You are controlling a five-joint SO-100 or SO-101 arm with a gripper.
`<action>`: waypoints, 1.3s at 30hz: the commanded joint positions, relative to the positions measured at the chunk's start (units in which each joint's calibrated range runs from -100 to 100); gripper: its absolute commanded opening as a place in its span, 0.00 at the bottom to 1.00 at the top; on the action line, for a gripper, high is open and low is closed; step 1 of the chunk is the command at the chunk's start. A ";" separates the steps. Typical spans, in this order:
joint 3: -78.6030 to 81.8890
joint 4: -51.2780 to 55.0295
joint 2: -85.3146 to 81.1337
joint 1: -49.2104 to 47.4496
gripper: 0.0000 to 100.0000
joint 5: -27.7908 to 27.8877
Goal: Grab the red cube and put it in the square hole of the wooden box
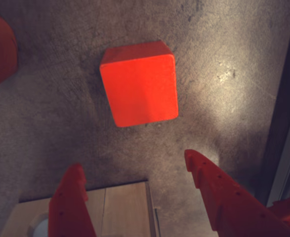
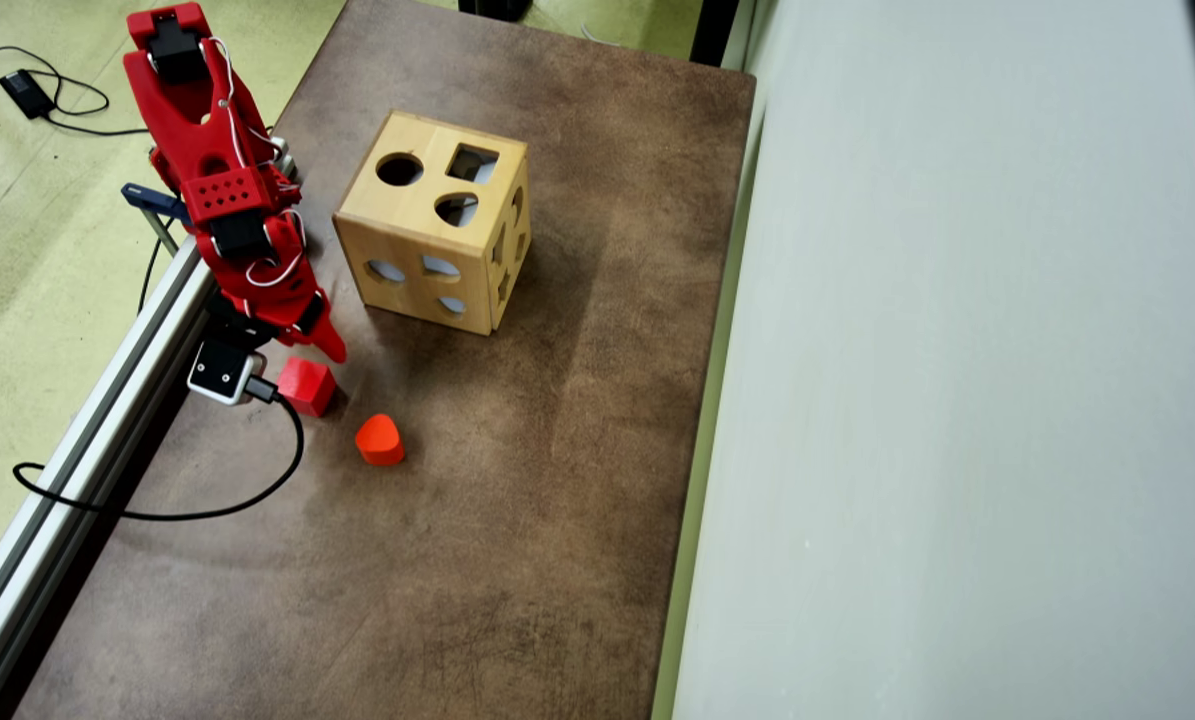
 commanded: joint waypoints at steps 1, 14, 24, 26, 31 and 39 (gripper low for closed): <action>-1.19 0.85 -0.39 1.24 0.33 -0.20; -9.42 5.28 6.41 3.99 0.33 -0.15; -17.20 12.35 15.07 3.92 0.37 -3.08; -17.56 12.76 15.15 3.92 0.40 -3.08; -17.56 12.84 15.15 3.99 0.44 -3.08; -18.10 12.76 19.82 3.99 0.44 -3.03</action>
